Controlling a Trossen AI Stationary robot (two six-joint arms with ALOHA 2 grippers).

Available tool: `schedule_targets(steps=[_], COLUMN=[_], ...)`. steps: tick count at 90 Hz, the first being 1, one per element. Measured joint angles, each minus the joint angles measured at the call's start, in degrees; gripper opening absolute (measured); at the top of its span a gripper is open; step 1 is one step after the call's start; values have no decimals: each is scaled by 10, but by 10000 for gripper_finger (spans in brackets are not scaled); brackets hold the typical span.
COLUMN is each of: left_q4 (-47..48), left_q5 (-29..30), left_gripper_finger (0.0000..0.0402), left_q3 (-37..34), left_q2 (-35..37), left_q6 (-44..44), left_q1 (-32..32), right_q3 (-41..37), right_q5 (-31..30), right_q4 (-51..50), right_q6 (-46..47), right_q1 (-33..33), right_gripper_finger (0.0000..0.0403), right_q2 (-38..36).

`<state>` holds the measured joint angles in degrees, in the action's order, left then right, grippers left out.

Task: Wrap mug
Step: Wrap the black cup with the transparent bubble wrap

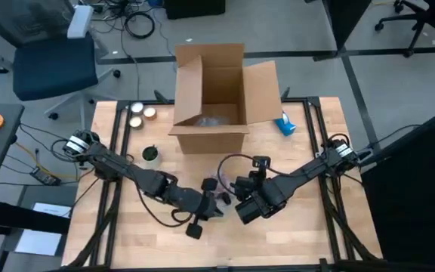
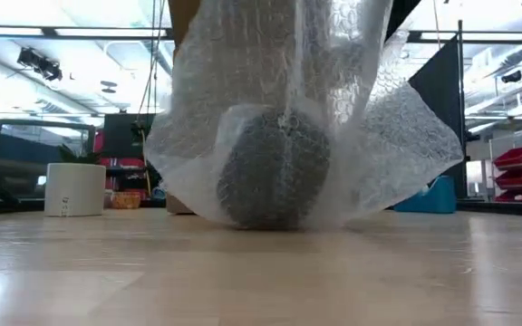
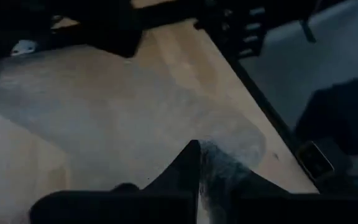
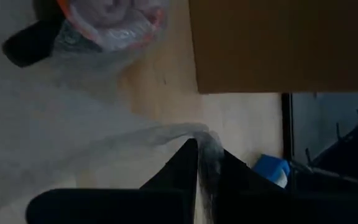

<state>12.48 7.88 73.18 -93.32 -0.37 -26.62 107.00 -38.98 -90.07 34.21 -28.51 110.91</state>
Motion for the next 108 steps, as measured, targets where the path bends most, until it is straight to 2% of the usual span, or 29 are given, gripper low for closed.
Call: schedule_targets(steps=[9,27,39,58,79,108], left_q4=[17,37,38,36,44,36], left_q5=[-6,-86,-87,-19,124,152], left_gripper_finger=[0,0,0,0,0,0], left_q3=[8,9,9,9,9,-23], left_q2=[0,0,0,0,0,-4], left_q6=[2,2,2,34,49,47], left_q1=[-11,-12,-13,-5,16,53], right_q3=[0,0,0,0,0,0], right_q5=[0,0,0,-1,-1,-1], right_q4=[0,0,0,2,10,18], right_q6=[-1,1,1,1,4,4], right_q1=[0,2,3,2,2,2], right_gripper_finger=[0,0,0,0,0,0], right_q2=[0,0,0,0,0,0])
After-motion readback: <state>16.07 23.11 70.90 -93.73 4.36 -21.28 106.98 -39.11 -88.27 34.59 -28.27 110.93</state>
